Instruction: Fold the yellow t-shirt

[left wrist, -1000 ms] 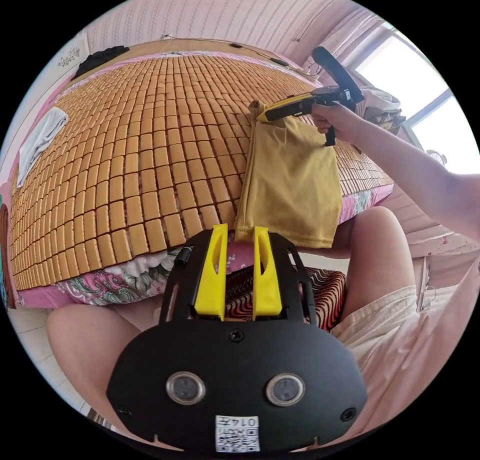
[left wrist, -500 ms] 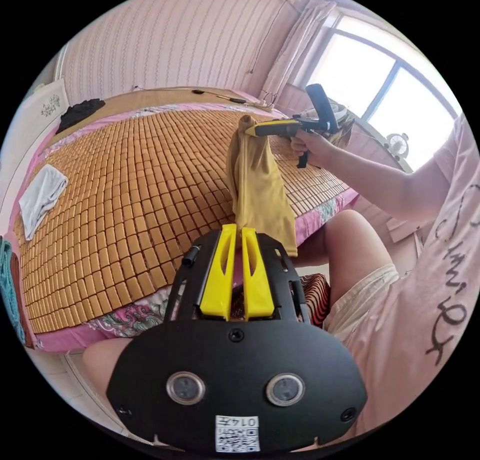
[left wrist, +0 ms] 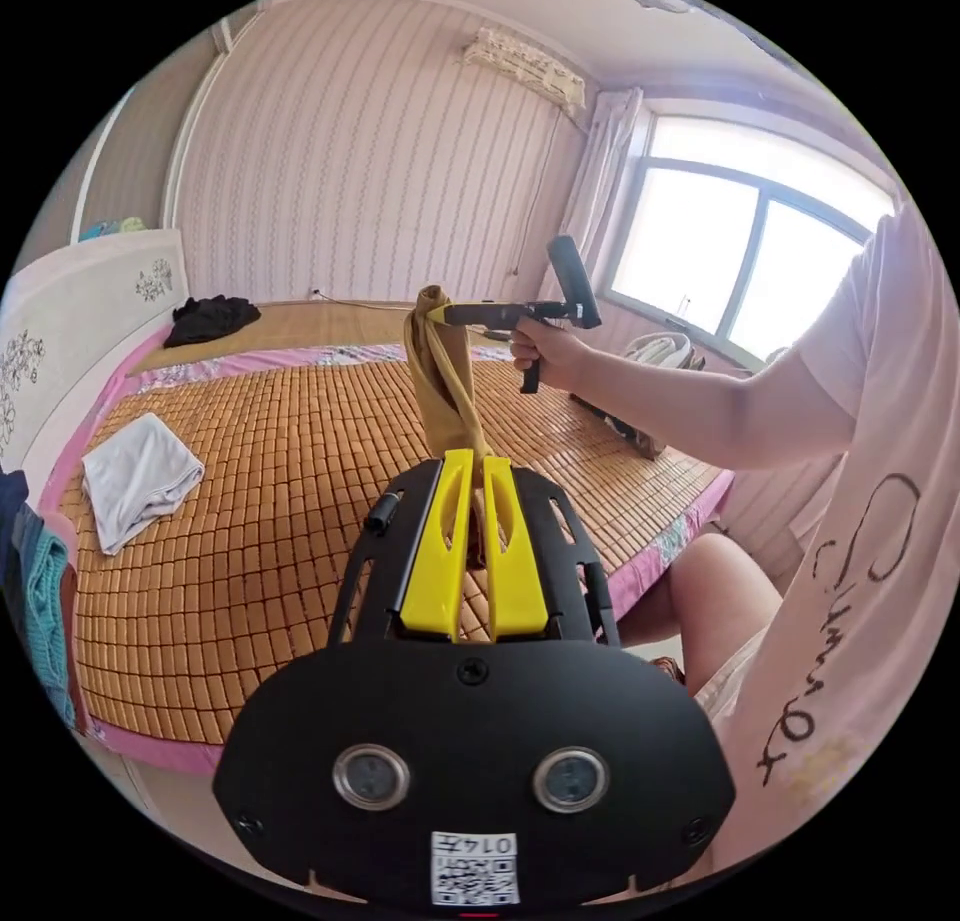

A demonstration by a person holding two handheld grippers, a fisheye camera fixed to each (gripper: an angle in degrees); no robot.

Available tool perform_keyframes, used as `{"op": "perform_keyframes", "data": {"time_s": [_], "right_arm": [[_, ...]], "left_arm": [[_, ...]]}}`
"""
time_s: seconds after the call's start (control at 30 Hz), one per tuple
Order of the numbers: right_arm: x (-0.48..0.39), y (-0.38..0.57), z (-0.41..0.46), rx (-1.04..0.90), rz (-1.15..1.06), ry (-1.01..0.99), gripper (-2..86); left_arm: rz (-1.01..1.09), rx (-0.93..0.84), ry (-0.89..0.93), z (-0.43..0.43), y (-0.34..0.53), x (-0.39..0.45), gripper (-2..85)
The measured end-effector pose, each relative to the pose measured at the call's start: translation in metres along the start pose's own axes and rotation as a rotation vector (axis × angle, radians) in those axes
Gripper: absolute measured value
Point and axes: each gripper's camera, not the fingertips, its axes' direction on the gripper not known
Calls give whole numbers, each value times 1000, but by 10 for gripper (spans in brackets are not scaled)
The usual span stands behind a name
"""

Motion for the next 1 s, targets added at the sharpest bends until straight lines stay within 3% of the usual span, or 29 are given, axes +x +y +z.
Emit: {"op": "perform_keyframes", "data": {"time_s": [0.2, 0.4, 0.53, 0.6, 0.77, 1.0], "right_arm": [[35, -110, 98, -19, -45, -2, 23], [-29, -266, 278, -202, -312, -15, 34], [-74, -322, 426, -365, -134, -96, 72], [-87, -316, 460, -401, -112, -103, 93], [-76, -252, 452, -365, -50, -90, 82], [-74, -84, 305, -447, 14, -80, 73]], "left_arm": [[-36, 183, -121, 9, -64, -95, -9], [-338, 202, -308, 2, -55, -268, -5], [-578, 97, -476, 14, -2, -388, -2], [-671, 40, -502, 26, 25, -426, 2], [-599, -80, -605, 55, 39, -436, 15], [-390, -185, -694, 93, 37, -348, -3]]}}
